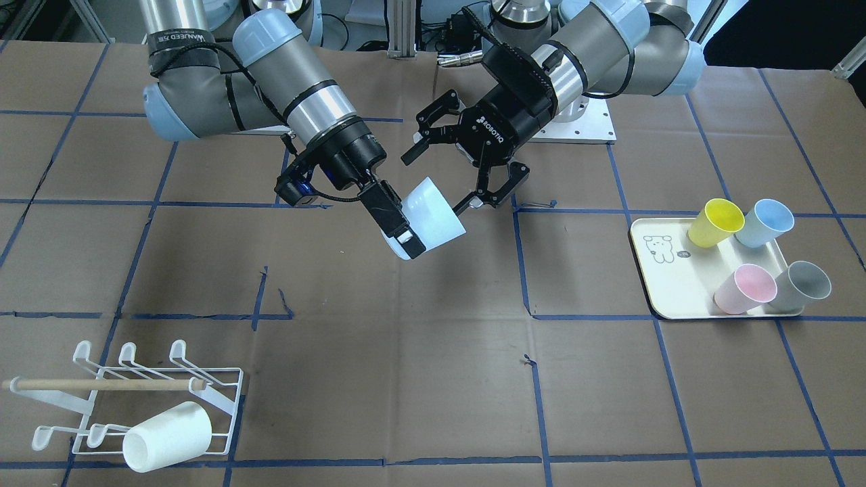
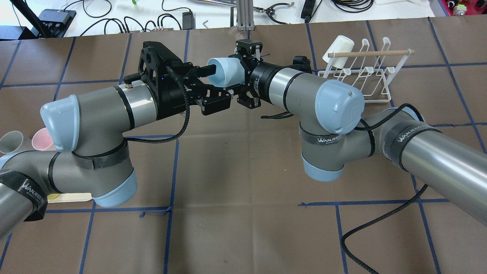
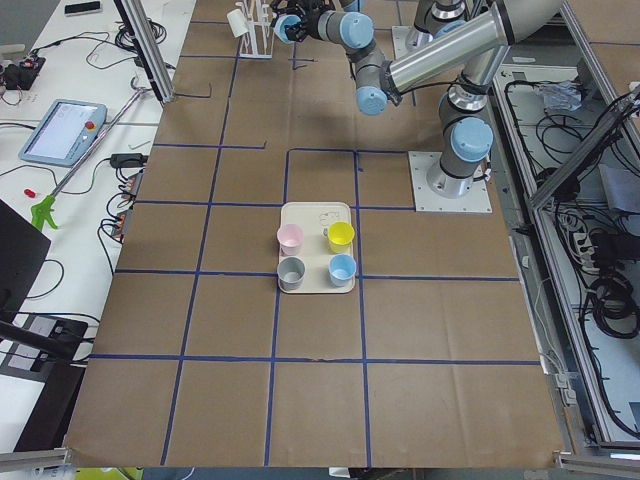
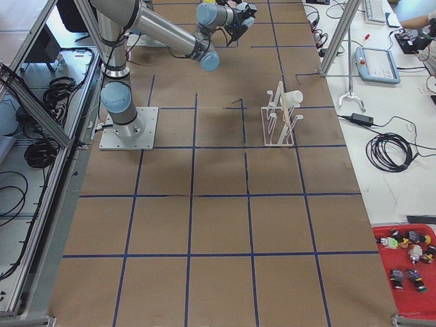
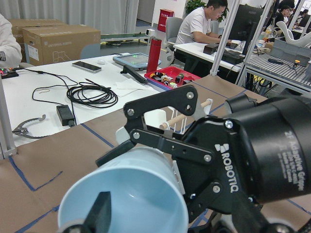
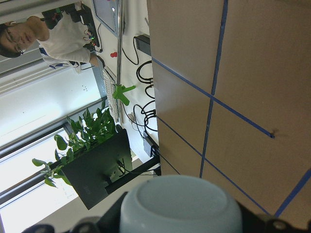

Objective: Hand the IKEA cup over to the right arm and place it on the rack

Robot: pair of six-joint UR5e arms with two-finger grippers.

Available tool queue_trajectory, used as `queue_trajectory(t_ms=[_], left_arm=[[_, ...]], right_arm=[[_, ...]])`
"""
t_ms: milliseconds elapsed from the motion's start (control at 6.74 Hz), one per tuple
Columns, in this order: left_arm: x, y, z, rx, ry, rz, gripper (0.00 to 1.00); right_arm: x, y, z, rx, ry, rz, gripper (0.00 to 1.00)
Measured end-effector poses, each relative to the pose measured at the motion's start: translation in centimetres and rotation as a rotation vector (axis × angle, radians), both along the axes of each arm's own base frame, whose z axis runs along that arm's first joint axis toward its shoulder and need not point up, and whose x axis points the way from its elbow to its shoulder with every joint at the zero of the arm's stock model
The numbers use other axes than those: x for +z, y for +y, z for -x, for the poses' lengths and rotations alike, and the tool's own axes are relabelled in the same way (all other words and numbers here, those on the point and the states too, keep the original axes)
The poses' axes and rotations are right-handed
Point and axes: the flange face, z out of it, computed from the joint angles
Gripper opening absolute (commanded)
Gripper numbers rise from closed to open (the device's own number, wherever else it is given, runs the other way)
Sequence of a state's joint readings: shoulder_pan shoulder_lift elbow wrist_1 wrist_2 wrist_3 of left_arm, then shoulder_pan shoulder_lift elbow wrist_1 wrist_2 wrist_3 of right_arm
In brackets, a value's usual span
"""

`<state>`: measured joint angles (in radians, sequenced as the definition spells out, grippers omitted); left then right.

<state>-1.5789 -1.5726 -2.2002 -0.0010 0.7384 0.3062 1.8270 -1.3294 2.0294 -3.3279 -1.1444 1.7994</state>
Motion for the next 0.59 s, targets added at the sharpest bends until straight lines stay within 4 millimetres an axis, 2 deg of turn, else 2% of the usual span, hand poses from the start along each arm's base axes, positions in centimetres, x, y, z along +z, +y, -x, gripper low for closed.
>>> queue_trajectory(t_ms=[148, 297, 445, 593], left_arm=[[0.1, -0.3, -0.8, 0.019, -0.001, 0.003, 0.99], [0.5, -0.8, -2.6, 0.061, -0.003, 0.010, 0.99], [1.2, -1.4, -5.2, 0.121, -0.003, 0.012, 0.99], [2.0, -1.8, -7.6, 0.181, -0.007, -0.011, 0.99]], right_arm=[[0.0, -0.1, 0.0, -0.001, 0.000, 0.003, 0.08], [0.1, -0.5, 0.2, -0.005, 0.001, 0.007, 0.08], [0.0, -1.4, 1.0, -0.022, 0.003, 0.010, 0.08], [0.2, -3.0, 2.9, -0.057, 0.010, 0.022, 0.06]])
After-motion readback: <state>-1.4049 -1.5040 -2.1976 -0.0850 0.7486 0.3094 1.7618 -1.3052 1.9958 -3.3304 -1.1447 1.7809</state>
